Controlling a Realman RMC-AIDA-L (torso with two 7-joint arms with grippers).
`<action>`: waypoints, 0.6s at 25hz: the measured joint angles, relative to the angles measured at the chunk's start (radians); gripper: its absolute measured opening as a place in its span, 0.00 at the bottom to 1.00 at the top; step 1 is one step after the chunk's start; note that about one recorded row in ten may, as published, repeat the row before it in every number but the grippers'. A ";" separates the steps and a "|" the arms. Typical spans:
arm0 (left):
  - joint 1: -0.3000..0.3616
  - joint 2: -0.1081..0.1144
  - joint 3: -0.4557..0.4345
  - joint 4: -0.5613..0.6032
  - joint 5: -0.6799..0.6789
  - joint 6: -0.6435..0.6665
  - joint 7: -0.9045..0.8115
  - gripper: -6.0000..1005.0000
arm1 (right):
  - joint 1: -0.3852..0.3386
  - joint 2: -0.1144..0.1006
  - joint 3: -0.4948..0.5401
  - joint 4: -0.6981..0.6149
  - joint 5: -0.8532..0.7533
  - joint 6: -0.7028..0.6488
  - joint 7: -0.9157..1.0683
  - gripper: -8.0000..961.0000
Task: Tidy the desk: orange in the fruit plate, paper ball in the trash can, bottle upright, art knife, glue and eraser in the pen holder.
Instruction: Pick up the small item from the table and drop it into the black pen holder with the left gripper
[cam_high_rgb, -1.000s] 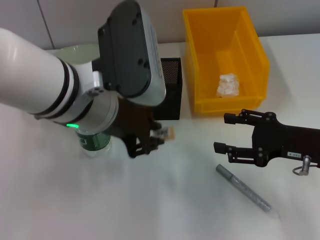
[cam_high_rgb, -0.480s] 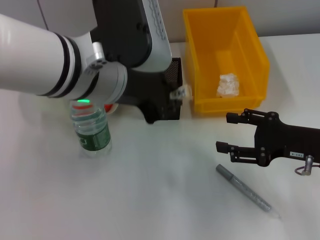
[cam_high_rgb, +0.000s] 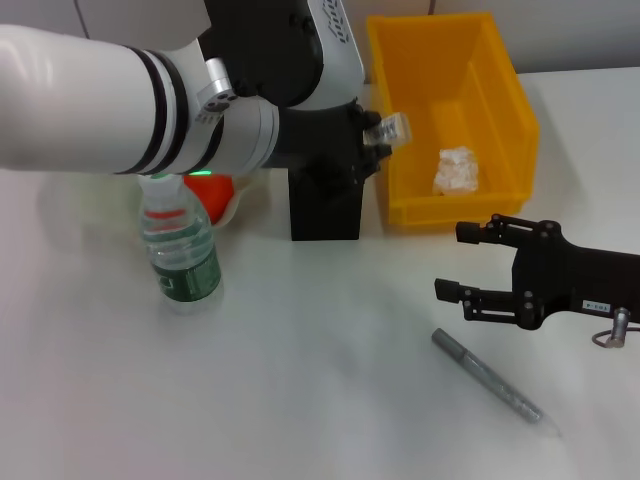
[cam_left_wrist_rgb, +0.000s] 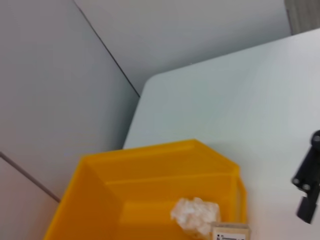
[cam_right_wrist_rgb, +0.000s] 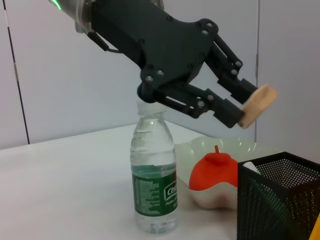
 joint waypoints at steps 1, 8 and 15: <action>-0.001 0.000 0.002 -0.009 0.000 -0.018 0.000 0.26 | 0.000 0.000 0.001 -0.001 0.000 0.000 0.001 0.79; -0.011 0.000 0.019 -0.077 0.002 -0.130 -0.005 0.26 | 0.000 0.000 0.001 -0.004 0.000 0.000 0.004 0.79; -0.029 -0.001 0.039 -0.165 0.008 -0.248 0.004 0.25 | 0.000 0.000 0.002 -0.004 0.000 0.001 0.005 0.79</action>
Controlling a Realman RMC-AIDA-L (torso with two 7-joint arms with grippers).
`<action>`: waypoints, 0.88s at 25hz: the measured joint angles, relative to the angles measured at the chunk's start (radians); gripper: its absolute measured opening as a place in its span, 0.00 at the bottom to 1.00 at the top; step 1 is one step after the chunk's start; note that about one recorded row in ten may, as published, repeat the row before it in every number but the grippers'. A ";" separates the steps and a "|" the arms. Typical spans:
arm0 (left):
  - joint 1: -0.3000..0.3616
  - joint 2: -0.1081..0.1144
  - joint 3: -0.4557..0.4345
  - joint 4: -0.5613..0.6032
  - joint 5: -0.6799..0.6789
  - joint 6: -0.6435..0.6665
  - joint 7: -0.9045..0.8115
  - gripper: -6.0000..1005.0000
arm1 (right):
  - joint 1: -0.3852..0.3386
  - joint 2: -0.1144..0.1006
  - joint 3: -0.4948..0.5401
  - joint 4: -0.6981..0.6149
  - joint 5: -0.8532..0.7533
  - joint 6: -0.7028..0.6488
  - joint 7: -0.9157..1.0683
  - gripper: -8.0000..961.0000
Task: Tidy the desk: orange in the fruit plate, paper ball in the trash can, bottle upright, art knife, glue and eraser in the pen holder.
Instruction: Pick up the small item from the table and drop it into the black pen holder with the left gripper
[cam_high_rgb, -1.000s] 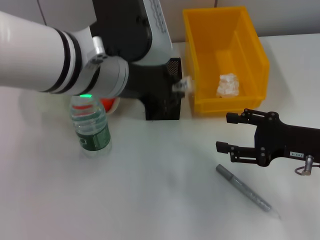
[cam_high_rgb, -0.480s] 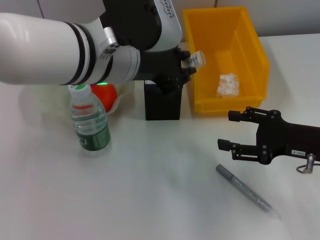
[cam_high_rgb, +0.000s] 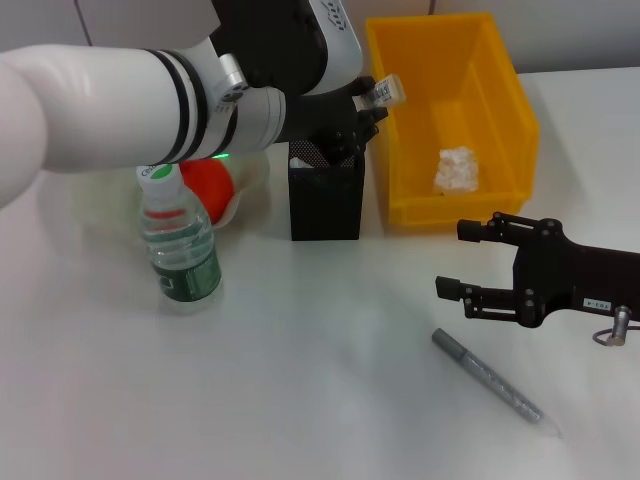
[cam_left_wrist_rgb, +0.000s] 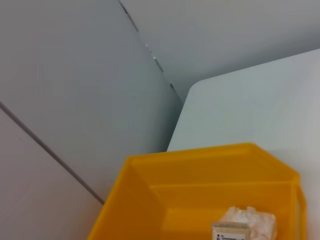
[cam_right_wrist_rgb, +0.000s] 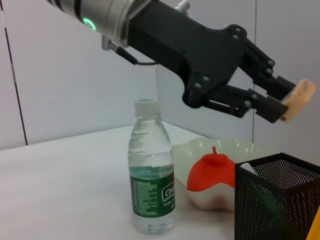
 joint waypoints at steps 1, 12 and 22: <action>-0.012 0.000 0.005 -0.030 0.002 -0.026 0.000 0.25 | 0.000 0.000 0.000 0.000 0.000 0.000 0.001 0.79; -0.064 -0.002 0.019 -0.167 0.052 -0.131 -0.004 0.25 | -0.001 0.000 0.010 0.000 0.000 0.000 0.004 0.79; -0.064 -0.002 0.007 -0.208 0.095 -0.138 -0.013 0.25 | -0.003 0.000 0.011 0.000 0.000 -0.001 0.004 0.79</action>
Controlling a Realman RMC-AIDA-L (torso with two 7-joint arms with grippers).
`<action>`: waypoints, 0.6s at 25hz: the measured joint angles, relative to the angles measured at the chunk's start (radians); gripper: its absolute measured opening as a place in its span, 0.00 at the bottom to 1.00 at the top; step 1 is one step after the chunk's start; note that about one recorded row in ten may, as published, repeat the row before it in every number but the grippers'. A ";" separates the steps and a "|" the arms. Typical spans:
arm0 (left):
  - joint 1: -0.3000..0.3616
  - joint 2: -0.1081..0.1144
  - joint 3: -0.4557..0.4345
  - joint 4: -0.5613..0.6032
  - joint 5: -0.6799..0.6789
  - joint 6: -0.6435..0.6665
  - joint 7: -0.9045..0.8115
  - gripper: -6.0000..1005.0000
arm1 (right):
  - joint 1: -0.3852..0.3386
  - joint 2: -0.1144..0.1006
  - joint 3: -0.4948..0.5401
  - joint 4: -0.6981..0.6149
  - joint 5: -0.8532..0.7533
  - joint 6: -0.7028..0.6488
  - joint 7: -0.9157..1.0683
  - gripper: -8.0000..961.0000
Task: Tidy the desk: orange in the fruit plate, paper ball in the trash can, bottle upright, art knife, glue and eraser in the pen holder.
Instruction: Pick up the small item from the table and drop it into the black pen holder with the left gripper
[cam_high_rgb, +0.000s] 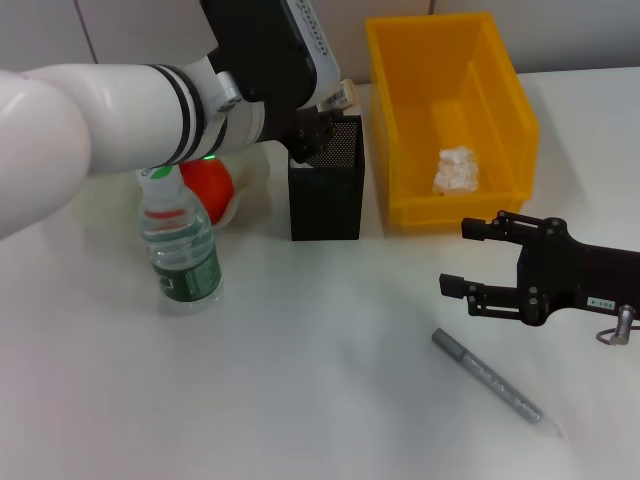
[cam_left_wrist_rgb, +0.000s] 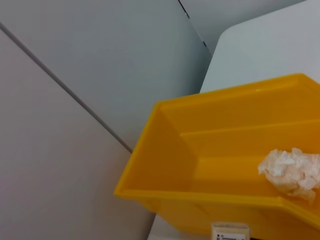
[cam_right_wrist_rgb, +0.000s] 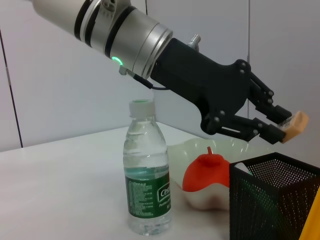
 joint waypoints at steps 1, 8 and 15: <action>0.002 0.000 0.000 0.000 0.001 0.001 0.000 0.25 | 0.000 0.000 0.000 0.000 0.000 0.000 0.000 0.79; 0.008 0.000 0.010 0.004 0.008 0.015 0.000 0.25 | 0.000 0.000 0.000 0.000 0.000 0.000 0.000 0.79; 0.006 0.000 0.010 0.003 0.008 0.023 0.004 0.26 | 0.000 0.000 0.000 0.000 0.000 0.000 0.000 0.79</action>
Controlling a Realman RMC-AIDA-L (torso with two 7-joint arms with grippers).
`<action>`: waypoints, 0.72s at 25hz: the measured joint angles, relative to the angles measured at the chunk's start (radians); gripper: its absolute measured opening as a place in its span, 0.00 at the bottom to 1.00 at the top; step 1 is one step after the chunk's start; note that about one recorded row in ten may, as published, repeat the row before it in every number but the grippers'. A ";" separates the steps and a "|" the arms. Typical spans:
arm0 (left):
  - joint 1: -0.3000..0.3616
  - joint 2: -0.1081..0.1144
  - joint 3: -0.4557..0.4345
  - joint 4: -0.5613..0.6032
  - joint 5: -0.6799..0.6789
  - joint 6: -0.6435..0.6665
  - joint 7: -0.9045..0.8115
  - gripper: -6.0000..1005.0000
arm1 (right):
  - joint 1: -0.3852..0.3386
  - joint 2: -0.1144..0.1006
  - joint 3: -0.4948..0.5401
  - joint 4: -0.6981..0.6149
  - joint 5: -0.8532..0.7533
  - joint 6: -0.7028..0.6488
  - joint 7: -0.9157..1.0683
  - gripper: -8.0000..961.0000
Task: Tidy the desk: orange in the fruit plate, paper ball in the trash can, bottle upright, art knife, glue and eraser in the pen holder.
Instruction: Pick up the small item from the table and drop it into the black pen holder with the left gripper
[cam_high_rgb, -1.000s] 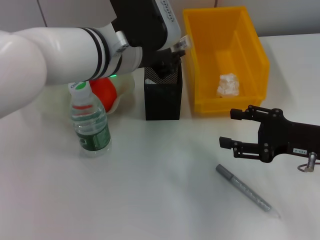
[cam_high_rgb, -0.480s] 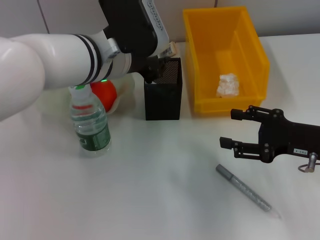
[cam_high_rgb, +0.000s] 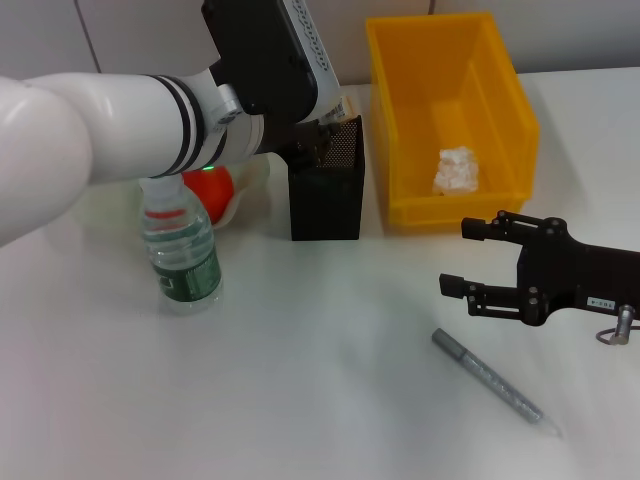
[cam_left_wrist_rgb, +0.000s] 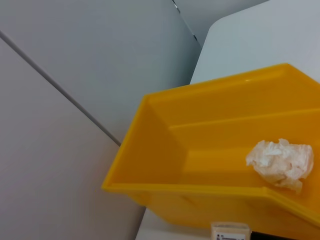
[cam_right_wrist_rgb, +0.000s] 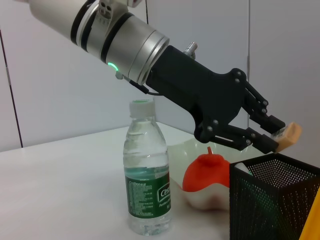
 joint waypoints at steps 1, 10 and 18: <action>0.000 0.000 0.000 0.000 0.000 0.000 0.000 0.26 | 0.000 0.000 0.000 0.000 0.000 0.000 0.000 0.79; -0.002 0.000 -0.002 -0.002 0.002 -0.002 0.006 0.26 | 0.000 0.000 0.000 0.000 0.000 0.000 0.000 0.79; 0.002 0.000 -0.002 -0.002 0.040 -0.008 -0.002 0.26 | 0.001 0.000 0.000 -0.003 0.000 0.000 0.001 0.79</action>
